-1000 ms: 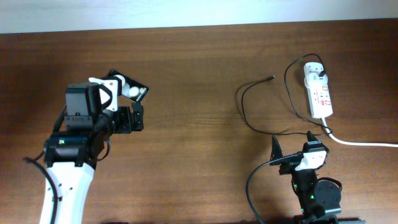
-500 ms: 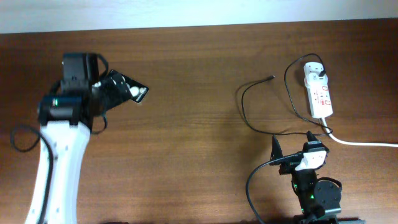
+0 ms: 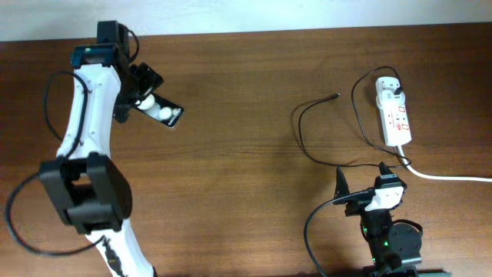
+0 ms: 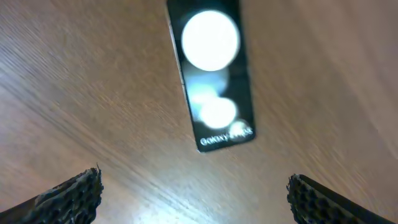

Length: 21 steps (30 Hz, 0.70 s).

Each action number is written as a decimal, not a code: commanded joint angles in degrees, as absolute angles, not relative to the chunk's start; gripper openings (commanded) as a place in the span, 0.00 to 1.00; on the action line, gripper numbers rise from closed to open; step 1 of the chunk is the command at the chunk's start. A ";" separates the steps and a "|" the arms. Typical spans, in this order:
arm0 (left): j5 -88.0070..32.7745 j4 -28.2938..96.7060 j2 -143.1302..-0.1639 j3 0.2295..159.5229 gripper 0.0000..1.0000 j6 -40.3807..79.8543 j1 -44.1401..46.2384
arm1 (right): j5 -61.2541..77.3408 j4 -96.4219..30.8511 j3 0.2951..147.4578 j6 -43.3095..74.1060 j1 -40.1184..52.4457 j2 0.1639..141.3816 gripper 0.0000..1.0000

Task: Plug charger to phone and switch on socket
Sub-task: 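Move the left gripper forward over the black phone, then lower the left gripper and close it on the phone's sides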

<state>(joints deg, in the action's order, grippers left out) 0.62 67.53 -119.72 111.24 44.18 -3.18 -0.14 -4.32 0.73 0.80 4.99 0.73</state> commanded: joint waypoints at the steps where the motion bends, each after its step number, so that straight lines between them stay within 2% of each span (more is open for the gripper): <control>1: -3.62 66.11 -123.90 112.36 0.99 47.22 -5.39 | -0.27 -4.56 0.32 0.43 4.80 0.32 0.99; 12: -5.61 57.93 -127.66 114.80 0.99 53.39 -5.65 | -0.27 -4.56 0.32 0.43 4.80 0.32 0.99; 18: -5.72 65.17 -138.04 125.75 1.00 52.42 -4.01 | -0.27 -4.56 0.32 0.43 4.80 0.32 0.98; 21: -1.34 67.90 -139.55 126.26 1.00 52.42 -3.07 | -0.27 -4.56 0.32 0.43 4.80 0.32 0.99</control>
